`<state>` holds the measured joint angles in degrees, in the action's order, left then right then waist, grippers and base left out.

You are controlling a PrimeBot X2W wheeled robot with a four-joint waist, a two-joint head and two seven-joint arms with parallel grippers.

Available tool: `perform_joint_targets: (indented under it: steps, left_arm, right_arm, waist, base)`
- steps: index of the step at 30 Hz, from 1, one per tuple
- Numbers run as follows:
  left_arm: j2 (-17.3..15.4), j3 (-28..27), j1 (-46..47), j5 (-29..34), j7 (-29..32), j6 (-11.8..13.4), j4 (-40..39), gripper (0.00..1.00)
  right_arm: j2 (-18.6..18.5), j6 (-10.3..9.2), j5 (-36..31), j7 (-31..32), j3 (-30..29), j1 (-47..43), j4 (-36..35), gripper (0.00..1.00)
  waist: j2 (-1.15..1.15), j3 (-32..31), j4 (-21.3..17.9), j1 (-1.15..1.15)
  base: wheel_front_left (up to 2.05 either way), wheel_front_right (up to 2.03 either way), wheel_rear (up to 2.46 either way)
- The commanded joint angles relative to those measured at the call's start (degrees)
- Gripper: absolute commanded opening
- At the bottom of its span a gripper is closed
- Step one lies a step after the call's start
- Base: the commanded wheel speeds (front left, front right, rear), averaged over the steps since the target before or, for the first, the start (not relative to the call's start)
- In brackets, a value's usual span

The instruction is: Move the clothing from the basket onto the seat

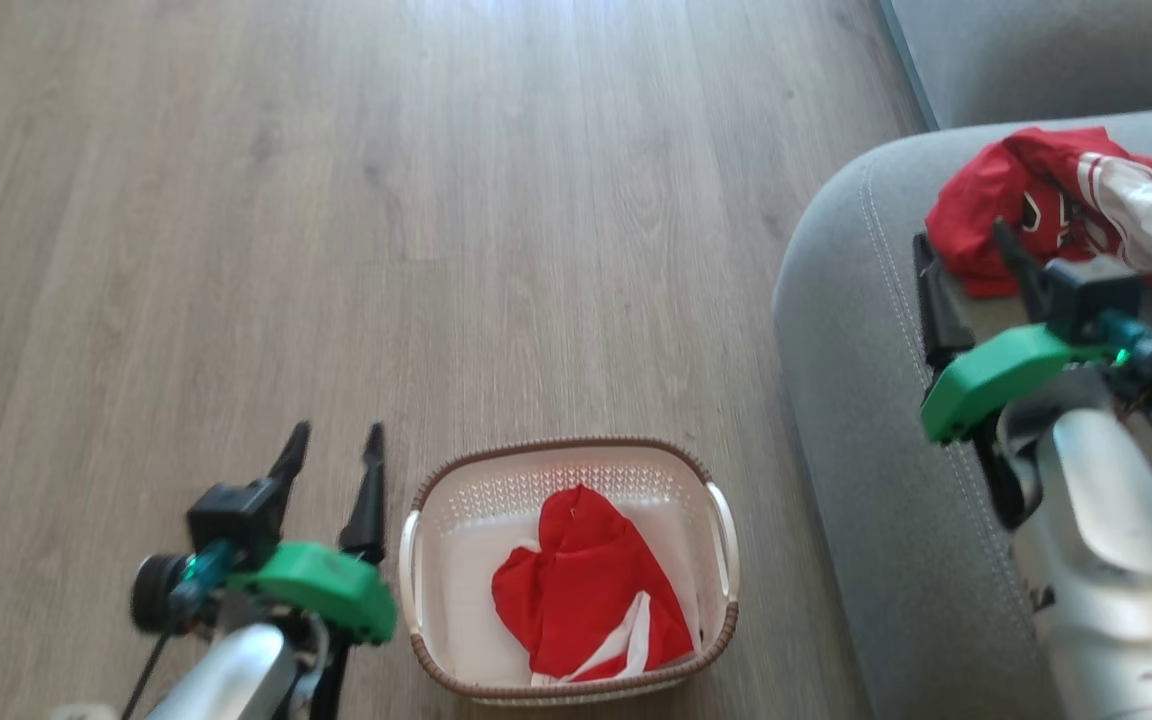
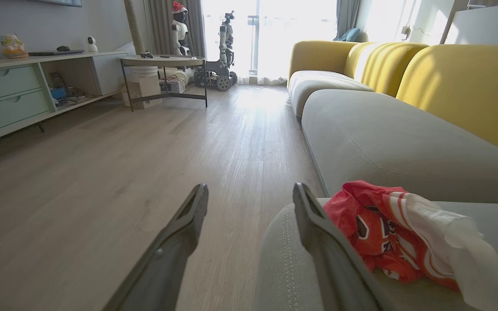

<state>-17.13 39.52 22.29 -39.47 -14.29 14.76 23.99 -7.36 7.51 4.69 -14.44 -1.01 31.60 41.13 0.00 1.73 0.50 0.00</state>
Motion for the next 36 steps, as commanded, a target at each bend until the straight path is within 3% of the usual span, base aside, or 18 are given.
perform_joint_targets:
  steps: [1, 15, 25, 36]
  left_arm:
    - [-2.0, -2.6, 1.5, -0.3, -0.7, 0.5, -1.9, 1.00]
    - [-6.4, -13.0, -16.1, 1.3, -0.7, 5.0, -12.2, 1.00]
    - [-6.3, -16.9, -23.4, 4.5, -0.7, 5.2, -18.0, 1.00]
    - [-5.2, -18.6, -25.8, 5.9, -0.7, 3.6, -18.1, 1.00]
  right_arm:
    - [0.5, -0.02, 0.1, -0.3, 1.3, 0.8, -2.2, 1.00]
    - [4.4, -0.02, 0.2, 0.5, 1.2, -17.0, -20.1, 1.00]
    - [4.5, -0.02, 5.1, 2.4, 2.0, -26.5, -27.6, 1.00]
    - [4.5, -0.02, 6.2, 2.6, 3.8, -31.4, -30.1, 1.00]
  waist:
    - [0.00, -0.7, 0.6, 0.00]
    - [0.00, -3.9, 2.2, 0.00]
    - [0.00, -4.7, 2.7, 0.00]
    - [0.00, -5.6, 2.8, 0.00]
  base:
    - [0.00, 0.00, 0.00]
    - [0.00, 0.00, 0.00]
    - [0.00, 0.00, 0.00]
    - [0.00, 0.00, 0.00]
